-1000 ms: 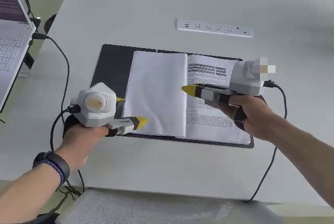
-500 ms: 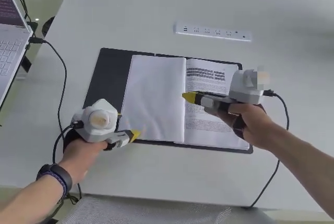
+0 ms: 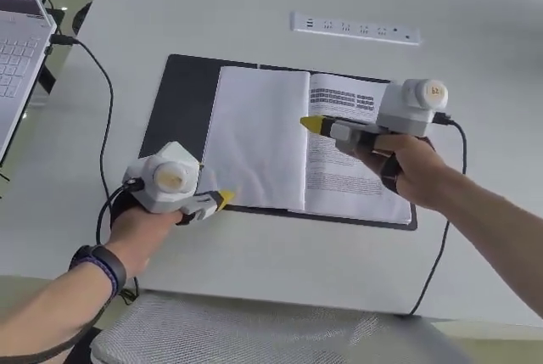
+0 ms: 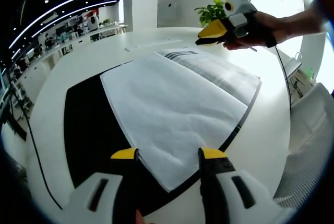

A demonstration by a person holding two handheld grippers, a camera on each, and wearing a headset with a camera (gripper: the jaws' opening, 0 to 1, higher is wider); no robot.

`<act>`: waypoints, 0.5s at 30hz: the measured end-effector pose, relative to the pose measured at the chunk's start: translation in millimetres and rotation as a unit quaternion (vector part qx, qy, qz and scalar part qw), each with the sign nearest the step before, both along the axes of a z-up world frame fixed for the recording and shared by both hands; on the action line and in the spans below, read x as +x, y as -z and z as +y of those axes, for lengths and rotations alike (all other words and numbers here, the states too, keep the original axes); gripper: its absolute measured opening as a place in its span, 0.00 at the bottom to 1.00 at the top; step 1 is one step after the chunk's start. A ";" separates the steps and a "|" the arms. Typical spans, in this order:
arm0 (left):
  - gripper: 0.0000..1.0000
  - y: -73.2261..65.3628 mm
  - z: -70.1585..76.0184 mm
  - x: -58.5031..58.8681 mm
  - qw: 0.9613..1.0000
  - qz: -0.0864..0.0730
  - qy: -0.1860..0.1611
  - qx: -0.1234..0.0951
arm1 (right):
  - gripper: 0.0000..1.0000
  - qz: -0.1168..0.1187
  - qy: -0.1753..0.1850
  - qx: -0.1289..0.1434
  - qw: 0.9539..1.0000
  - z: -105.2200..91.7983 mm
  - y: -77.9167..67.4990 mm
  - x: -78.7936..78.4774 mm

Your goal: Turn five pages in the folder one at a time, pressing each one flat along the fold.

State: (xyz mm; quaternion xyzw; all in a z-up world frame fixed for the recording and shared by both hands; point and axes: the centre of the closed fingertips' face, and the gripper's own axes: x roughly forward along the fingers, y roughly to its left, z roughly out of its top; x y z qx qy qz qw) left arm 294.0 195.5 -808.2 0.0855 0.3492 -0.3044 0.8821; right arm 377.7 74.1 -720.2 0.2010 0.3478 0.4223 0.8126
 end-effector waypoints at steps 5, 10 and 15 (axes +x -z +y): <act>0.45 -0.1 0.1 0.0 1.000 0.000 0.000 0.000 | 0.14 0.008 0.019 0.015 1.000 -0.2 5.4 16.9; 0.45 -0.3 0.2 -0.3 1.000 0.000 -0.001 0.001 | 0.12 0.016 0.024 0.018 0.999 4.5 15.8 28.9; 0.45 -0.5 0.5 -0.3 1.000 0.002 -0.001 0.002 | 0.10 0.025 0.028 0.026 0.999 9.0 26.4 42.5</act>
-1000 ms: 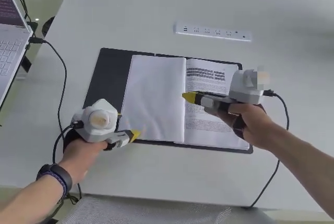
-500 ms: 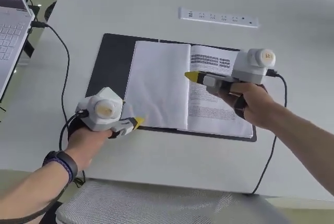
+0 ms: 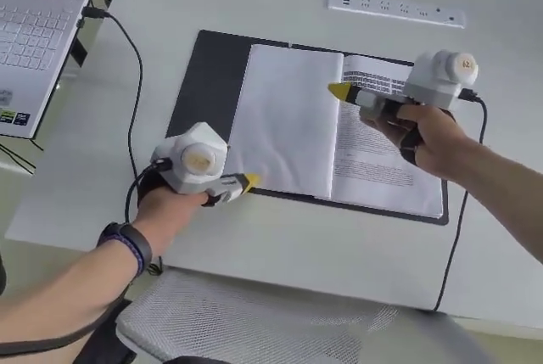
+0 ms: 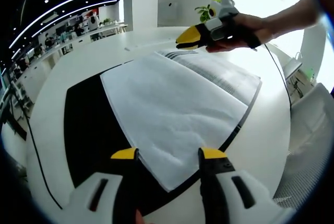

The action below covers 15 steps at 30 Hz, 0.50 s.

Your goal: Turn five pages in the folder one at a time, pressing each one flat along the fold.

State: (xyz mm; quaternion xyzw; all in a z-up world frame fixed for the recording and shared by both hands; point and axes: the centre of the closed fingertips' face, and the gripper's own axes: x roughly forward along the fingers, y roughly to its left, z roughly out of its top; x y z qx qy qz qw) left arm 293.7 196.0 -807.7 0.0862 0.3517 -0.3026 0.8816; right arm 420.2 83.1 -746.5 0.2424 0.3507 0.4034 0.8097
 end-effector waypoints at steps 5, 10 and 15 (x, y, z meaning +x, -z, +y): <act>0.45 0.0 0.4 0.1 1.000 0.002 -0.001 -0.001 | 0.04 0.013 0.005 0.014 1.000 1.7 9.4 7.4; 0.45 0.1 0.5 0.4 1.000 0.002 -0.002 0.001 | 0.01 0.033 0.002 0.004 0.999 -3.3 37.5 16.0; 0.45 -0.9 0.3 0.1 1.000 0.001 -0.002 0.002 | 0.00 0.042 -0.001 0.004 0.999 -6.6 54.3 20.0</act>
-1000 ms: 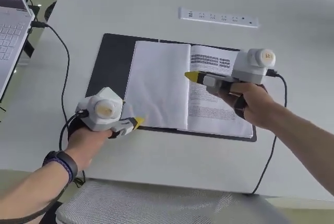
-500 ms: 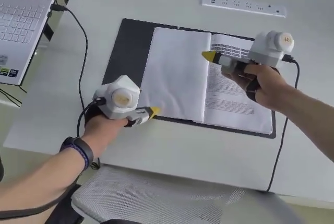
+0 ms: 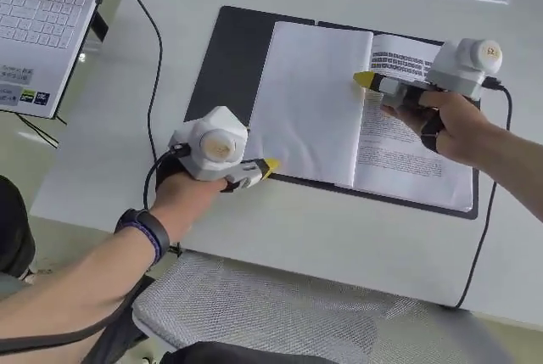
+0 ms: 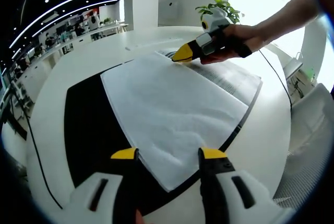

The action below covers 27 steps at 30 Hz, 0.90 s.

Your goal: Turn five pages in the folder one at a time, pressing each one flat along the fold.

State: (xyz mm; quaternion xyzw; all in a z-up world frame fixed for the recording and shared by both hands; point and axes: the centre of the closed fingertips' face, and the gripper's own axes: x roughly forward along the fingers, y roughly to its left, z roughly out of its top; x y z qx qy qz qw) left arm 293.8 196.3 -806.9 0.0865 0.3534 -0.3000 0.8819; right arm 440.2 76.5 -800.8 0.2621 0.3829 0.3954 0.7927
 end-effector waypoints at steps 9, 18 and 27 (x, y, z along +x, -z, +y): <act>0.45 -4.8 -0.8 -1.9 1.000 0.002 0.000 0.000 | 0.00 -0.004 -0.003 0.015 1.000 2.1 -6.0 -8.2; 0.45 -5.3 -1.1 -1.8 1.000 0.002 -0.001 0.001 | 0.00 -0.014 -0.019 0.011 1.000 5.4 -11.0 -6.1; 0.45 -2.3 -0.1 0.3 1.000 0.004 0.000 0.000 | 0.00 -0.002 0.037 0.036 0.999 -3.9 -2.2 42.6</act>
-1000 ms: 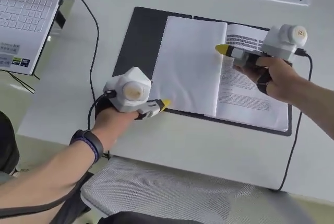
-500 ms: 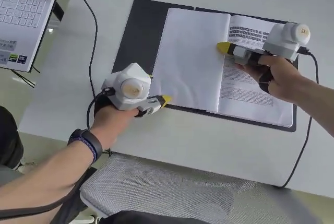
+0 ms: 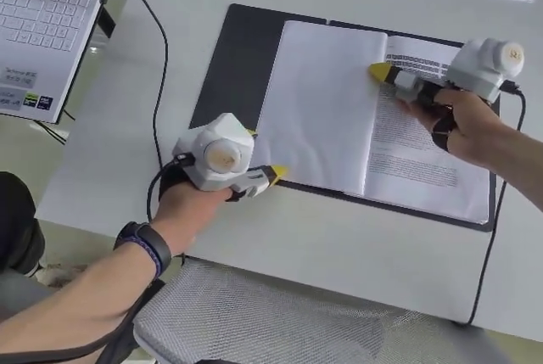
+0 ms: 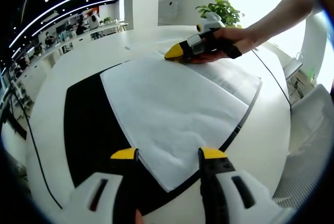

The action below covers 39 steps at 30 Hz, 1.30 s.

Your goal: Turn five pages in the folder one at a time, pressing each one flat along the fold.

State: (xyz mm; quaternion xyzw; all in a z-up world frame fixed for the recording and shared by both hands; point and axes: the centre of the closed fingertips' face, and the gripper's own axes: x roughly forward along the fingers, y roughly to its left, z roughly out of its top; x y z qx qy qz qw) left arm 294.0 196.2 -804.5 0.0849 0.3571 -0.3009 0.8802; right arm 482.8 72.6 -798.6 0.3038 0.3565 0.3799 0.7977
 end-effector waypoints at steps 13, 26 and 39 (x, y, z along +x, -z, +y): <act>0.45 2.8 0.6 0.6 1.000 -0.001 0.000 0.003 | 0.00 0.005 0.044 -0.007 0.999 3.4 -3.2 39.5; 0.45 0.8 0.3 0.1 1.000 0.001 -0.004 -0.002 | 0.00 0.001 0.054 -0.019 0.998 0.7 -0.7 63.9; 0.45 7.2 2.1 3.0 1.000 0.002 -0.007 -0.006 | 0.00 0.001 0.015 -0.017 1.000 -2.2 4.7 23.1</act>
